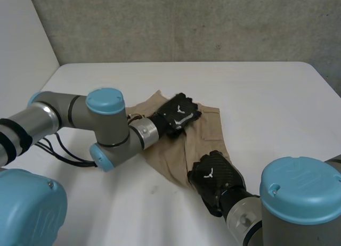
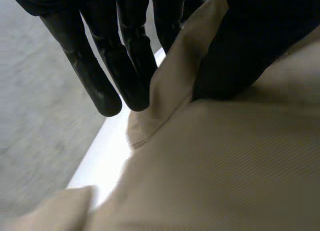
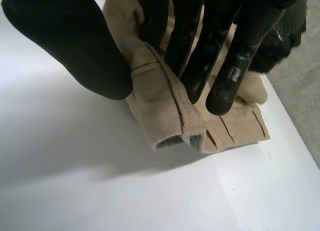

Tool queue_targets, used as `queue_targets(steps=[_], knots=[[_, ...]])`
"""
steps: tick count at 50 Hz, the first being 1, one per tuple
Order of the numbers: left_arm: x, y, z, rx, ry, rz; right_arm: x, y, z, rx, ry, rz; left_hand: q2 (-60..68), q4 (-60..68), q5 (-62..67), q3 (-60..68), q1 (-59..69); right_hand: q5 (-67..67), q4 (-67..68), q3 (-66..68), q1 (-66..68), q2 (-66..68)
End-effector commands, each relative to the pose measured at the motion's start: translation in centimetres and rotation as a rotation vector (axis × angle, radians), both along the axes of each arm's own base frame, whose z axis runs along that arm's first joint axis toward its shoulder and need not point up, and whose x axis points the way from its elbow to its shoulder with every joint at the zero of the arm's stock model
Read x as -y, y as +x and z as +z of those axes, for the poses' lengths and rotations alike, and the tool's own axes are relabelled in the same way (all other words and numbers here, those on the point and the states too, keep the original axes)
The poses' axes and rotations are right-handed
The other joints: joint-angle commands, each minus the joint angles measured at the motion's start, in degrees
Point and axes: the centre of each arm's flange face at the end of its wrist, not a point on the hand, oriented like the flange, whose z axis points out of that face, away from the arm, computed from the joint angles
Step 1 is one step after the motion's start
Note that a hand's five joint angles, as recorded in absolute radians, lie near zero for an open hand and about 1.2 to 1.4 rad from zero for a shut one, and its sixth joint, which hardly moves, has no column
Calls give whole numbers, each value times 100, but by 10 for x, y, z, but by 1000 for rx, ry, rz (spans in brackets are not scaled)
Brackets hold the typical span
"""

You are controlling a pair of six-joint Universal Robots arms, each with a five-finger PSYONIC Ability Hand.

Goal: Fold the shorts.

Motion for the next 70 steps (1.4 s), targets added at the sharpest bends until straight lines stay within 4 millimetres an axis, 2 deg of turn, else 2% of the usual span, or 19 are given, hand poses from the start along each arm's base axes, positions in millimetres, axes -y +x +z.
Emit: queue_targets(steps=[1, 3, 6, 10, 15, 24, 28, 31, 37, 41, 48, 49, 50, 53, 54, 58, 61, 67, 70], knots=[[35, 12, 30, -67, -144, 329, 10, 0, 6, 19, -14, -29, 1314, 1300, 1552, 1371, 1387, 1350, 1202, 1245, 2375, 1272], [31, 18, 37, -65, -143, 347, 25, -1, 14, 38, -36, -66, 1314, 1300, 1552, 1371, 1387, 1350, 1202, 1245, 2375, 1272], [10, 32, 69, -73, -152, 340, 43, -5, 27, 68, -67, -115, 1314, 1300, 1552, 1371, 1387, 1350, 1202, 1245, 2375, 1272], [-17, 48, 119, -119, -204, 344, 58, -7, 62, 166, -148, -154, 1314, 1300, 1552, 1371, 1387, 1350, 1202, 1245, 2375, 1272], [-47, 64, 182, -203, -288, 366, 64, -7, 129, 375, -265, -179, 1314, 1300, 1552, 1371, 1387, 1350, 1202, 1245, 2375, 1272], [-125, 124, 315, -452, -484, 543, 41, -28, 237, 604, -479, -172, 1314, 1300, 1552, 1371, 1387, 1350, 1202, 1245, 2375, 1272], [-154, 146, 352, -551, -560, 566, 26, -37, 269, 655, -537, -161, 1314, 1300, 1552, 1371, 1387, 1350, 1202, 1245, 2375, 1272], [-164, 153, 362, -578, -582, 566, 19, -40, 281, 675, -555, -151, 1314, 1300, 1552, 1371, 1387, 1350, 1202, 1245, 2375, 1272], [-160, 151, 355, -555, -563, 570, 21, -43, 285, 670, -561, -164, 1314, 1300, 1552, 1371, 1387, 1350, 1202, 1245, 2375, 1272], [-137, 135, 328, -477, -494, 573, 39, -41, 272, 627, -529, -197, 1314, 1300, 1552, 1371, 1387, 1350, 1202, 1245, 2375, 1272], [-78, 96, 242, -273, -326, 571, 88, -13, 207, 488, -363, -222, 1314, 1300, 1552, 1371, 1387, 1350, 1202, 1245, 2375, 1272], [-70, 93, 231, -250, -308, 577, 99, -7, 190, 460, -327, -228, 1314, 1300, 1552, 1371, 1387, 1350, 1202, 1245, 2375, 1272], [-55, 86, 210, -212, -278, 583, 105, -4, 179, 444, -305, -232, 1314, 1300, 1552, 1371, 1387, 1350, 1202, 1245, 2375, 1272], [-27, 77, 181, -181, -257, 600, 135, 5, 147, 408, -270, -263, 1314, 1300, 1552, 1371, 1387, 1350, 1202, 1245, 2375, 1272], [-9, 72, 162, -173, -252, 612, 143, 8, 140, 405, -269, -269, 1314, 1300, 1552, 1371, 1387, 1350, 1202, 1245, 2375, 1272], [38, 63, 123, -189, -277, 645, 185, 16, 104, 394, -299, -333, 1314, 1300, 1552, 1371, 1387, 1350, 1202, 1245, 2375, 1272], [67, 52, 112, -255, -339, 654, 214, 25, 88, 416, -378, -375, 1314, 1300, 1552, 1371, 1387, 1350, 1202, 1245, 2375, 1272], [100, 35, 109, -369, -443, 650, 252, 34, 81, 431, -591, -397, 1314, 1300, 1552, 1371, 1387, 1350, 1202, 1245, 2375, 1272], [104, 28, 104, -392, -465, 628, 261, 38, 79, 435, -674, -396, 1314, 1300, 1552, 1371, 1387, -4660, -4808, -4764, -3635, -4738]])
